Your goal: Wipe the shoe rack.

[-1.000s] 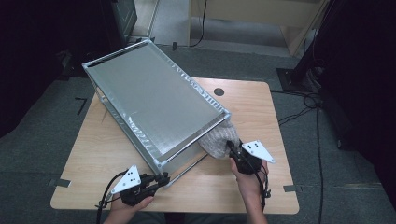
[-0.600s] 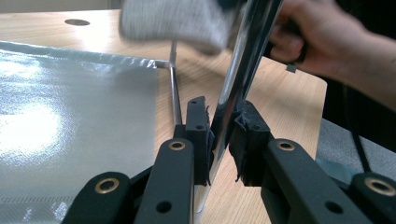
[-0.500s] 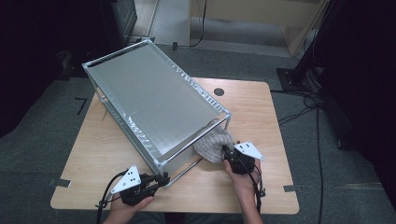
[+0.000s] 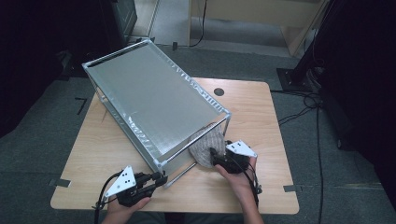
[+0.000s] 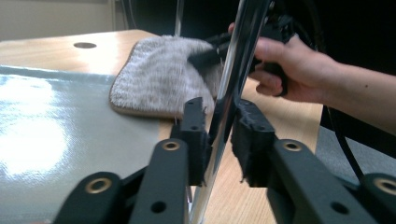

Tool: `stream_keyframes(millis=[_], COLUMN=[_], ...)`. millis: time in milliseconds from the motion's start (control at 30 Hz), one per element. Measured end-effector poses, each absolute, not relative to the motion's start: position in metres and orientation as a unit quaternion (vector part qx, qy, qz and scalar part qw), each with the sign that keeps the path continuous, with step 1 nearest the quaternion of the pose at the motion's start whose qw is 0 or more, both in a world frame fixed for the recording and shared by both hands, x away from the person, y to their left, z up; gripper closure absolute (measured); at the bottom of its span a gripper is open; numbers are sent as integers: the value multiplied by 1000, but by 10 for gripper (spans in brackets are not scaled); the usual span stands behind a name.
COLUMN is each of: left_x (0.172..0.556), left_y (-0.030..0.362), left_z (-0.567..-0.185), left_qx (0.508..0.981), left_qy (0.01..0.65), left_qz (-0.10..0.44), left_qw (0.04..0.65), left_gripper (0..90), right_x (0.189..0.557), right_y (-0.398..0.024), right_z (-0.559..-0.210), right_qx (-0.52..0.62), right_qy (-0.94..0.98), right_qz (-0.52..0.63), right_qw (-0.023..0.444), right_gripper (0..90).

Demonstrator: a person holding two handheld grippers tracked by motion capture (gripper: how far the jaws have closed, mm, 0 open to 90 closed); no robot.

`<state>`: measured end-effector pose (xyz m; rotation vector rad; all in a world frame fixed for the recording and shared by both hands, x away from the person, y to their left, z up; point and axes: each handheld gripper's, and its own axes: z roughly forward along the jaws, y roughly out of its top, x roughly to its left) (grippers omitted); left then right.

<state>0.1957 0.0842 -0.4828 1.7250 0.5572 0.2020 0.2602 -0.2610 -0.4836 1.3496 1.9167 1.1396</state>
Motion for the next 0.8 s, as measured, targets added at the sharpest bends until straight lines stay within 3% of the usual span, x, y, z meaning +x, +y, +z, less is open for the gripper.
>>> stream_keyframes(millis=[167,300,333,433,800], left_x=[196,196,196,196,198], left_y=[84,83,83,83,84], left_z=[-483,-483,-483,-483,-484], left_qx=[749,748,748,748,745], left_qy=[242,244,244,245,251], left_qz=[86,85,85,82,82], left_qw=[611,611,611,612,612], left_gripper=[786,788,788,788,787], right_x=[271,272,272,266,242], right_y=[-253,-255,-255,-249,-191], right_z=[-507,-513,-513,-512,-509], right_qx=[515,526,526,512,397], right_qy=[748,743,743,750,812], right_qz=[346,362,362,367,397], right_qw=[235,204,204,203,160], right_gripper=[333,545,545,684,715])
